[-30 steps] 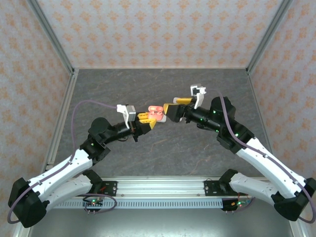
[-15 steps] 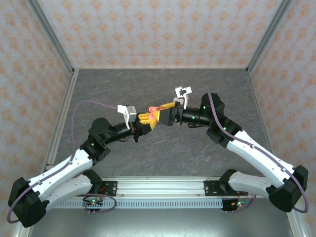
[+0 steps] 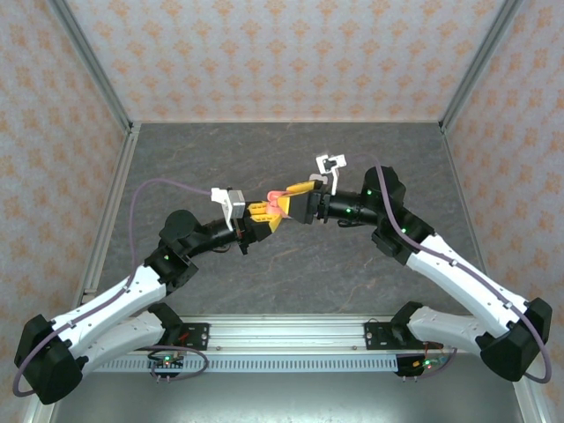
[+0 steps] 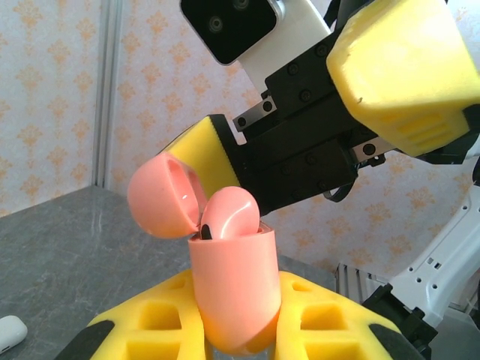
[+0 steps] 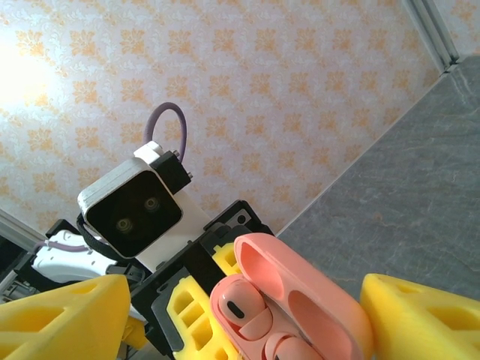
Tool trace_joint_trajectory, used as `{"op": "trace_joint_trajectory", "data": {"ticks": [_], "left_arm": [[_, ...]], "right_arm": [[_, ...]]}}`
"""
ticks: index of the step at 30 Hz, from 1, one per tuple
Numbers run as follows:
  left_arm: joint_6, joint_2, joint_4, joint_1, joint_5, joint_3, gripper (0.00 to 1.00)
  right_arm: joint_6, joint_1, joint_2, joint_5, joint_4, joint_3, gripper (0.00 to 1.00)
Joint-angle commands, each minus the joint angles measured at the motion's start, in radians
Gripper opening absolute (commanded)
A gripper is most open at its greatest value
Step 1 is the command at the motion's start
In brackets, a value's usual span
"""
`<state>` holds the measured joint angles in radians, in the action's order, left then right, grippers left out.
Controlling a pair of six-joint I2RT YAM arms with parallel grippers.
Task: Insert the wireless bluetooth earbuds into the charging case
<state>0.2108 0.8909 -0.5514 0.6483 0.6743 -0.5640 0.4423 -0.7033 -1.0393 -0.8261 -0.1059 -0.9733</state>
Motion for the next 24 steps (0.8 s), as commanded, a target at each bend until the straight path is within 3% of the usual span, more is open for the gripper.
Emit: {"op": "trace_joint_trajectory", "data": {"ticks": [1, 7, 12, 16, 20, 24], "left_arm": [[-0.011, 0.013, 0.003, 0.002, -0.032, -0.024, 0.00], [-0.009, 0.019, 0.002, 0.002, -0.035, -0.023, 0.00], [-0.008, 0.023, 0.023, 0.002, -0.046, -0.032, 0.00], [-0.028, 0.030, 0.113, 0.002, -0.078, -0.061, 0.00], [-0.051, 0.068, 0.191, -0.001, -0.131, -0.086, 0.00], [-0.038, 0.151, 0.225, -0.027, -0.159, -0.123, 0.00]], "right_arm": [[-0.015, -0.015, 0.059, -0.062, -0.051, 0.024, 0.77], [-0.004, -0.021, 0.104, -0.022, -0.050, 0.076, 0.77], [-0.064, -0.021, 0.111, 0.097, 0.101, 0.042, 0.81], [-0.121, -0.021, 0.116, 0.291, 0.256, -0.005, 0.86], [-0.137, -0.020, 0.108, 0.578, 0.410, -0.026, 0.89], [-0.097, -0.019, 0.101, 0.785, 0.493, 0.015, 0.99]]}}
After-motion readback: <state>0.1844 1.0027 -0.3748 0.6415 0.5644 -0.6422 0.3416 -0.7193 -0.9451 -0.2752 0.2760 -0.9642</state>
